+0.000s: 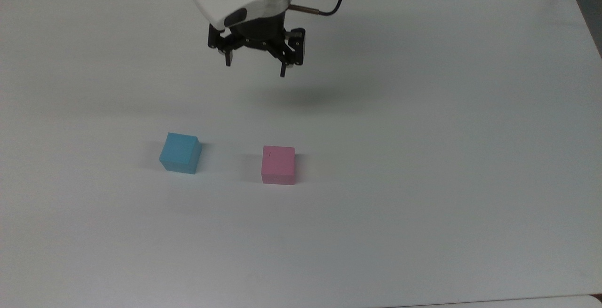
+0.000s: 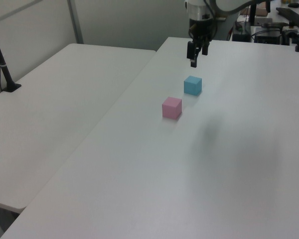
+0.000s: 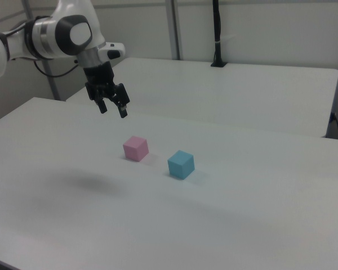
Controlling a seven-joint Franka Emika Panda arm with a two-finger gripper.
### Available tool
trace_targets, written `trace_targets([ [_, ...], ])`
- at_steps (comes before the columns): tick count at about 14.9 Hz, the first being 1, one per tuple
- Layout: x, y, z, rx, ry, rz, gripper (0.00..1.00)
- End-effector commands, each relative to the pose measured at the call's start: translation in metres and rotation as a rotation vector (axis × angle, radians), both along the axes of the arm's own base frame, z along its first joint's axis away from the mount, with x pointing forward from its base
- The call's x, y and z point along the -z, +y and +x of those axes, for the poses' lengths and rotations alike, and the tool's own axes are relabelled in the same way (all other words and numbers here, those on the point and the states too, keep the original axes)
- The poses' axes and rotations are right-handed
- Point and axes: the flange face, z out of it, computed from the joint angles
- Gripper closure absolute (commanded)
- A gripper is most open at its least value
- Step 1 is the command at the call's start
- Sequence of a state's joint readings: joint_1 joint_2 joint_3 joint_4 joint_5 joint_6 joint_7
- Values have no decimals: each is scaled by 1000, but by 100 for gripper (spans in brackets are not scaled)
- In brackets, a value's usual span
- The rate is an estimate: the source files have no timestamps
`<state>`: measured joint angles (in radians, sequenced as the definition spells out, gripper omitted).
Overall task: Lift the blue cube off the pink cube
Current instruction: 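Open the gripper, release the blue cube, and raise the gripper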
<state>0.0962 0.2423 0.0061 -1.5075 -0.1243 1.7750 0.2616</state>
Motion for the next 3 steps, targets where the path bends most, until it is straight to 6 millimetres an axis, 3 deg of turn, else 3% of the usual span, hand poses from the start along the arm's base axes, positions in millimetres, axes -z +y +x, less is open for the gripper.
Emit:
trace_targets([
  [1, -12, -8, -21, 23, 24, 7, 0],
  [3, -12, -11, -21, 26, 24, 7, 0],
])
